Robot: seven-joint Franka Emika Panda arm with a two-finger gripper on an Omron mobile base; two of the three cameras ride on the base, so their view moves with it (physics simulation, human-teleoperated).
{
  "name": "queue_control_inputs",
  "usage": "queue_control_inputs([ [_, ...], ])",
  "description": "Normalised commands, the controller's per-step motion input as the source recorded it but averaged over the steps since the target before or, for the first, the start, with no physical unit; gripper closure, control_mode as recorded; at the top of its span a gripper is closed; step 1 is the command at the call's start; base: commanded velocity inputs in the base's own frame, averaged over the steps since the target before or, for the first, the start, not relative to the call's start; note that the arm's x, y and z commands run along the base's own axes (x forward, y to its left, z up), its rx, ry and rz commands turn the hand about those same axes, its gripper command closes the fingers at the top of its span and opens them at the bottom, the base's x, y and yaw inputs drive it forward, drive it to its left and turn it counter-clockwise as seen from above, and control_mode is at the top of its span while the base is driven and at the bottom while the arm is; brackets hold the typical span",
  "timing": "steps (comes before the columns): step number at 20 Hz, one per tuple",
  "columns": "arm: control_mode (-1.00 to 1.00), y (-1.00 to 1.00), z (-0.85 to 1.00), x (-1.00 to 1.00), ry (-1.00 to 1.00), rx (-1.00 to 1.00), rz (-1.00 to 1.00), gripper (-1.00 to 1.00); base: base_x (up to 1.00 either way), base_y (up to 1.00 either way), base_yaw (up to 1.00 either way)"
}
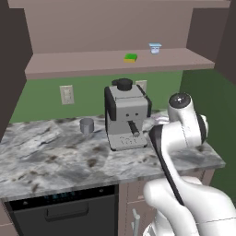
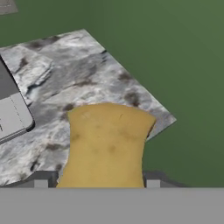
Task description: Pick the sponge and sponge from the cabinet and place them on the counter.
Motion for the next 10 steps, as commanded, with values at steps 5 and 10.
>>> queue_control_inputs([
  [5, -1.00, 0.00, -0.23, 0.31, 0.00, 0.00, 0.01, 1.00, 0.00, 0.00, 0.00],
  [10, -1.00, 0.00, -0.25, 0.38, 0.00, -0.01, 0.00, 1.00, 0.00, 0.00, 0.00],
])
